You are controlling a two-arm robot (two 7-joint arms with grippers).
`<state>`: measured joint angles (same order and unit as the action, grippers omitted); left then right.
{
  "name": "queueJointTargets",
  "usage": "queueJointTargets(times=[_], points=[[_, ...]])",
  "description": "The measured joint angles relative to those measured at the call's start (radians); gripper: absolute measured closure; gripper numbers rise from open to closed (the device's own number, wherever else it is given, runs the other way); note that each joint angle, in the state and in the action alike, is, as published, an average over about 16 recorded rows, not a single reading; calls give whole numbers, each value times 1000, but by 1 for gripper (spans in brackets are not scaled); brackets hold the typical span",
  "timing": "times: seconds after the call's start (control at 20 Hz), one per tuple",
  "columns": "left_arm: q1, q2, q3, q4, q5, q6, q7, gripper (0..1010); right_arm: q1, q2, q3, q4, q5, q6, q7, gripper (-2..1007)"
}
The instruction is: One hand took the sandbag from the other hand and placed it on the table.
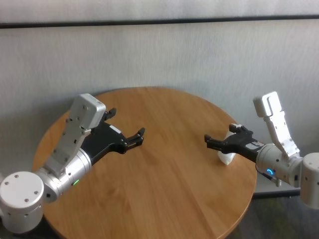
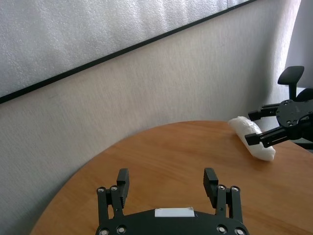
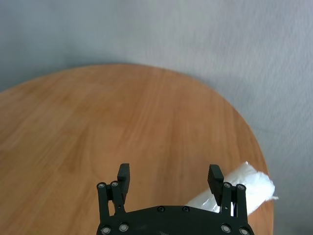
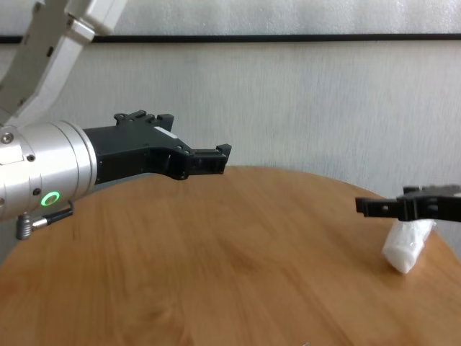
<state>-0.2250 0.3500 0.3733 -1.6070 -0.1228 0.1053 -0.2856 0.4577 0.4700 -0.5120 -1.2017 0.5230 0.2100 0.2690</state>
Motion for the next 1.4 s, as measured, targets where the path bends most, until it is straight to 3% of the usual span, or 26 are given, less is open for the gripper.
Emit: queueJointTargets(times=[0.35, 0.65, 0.95, 1.4], points=[[0, 0, 0, 0, 0, 0, 0, 9, -15, -3, 2, -45, -54, -83, 1, 2], [0, 0, 0, 0, 0, 0, 0, 9, -9, -22, 2, -65, -86, -132, 16, 2], [0, 0, 0, 0, 0, 0, 0, 9, 8, -53, 1, -72, -103, -150, 34, 2], [0, 0, 0, 0, 0, 0, 0, 9, 28, -98, 4, -68, -118, -151, 58, 2]])
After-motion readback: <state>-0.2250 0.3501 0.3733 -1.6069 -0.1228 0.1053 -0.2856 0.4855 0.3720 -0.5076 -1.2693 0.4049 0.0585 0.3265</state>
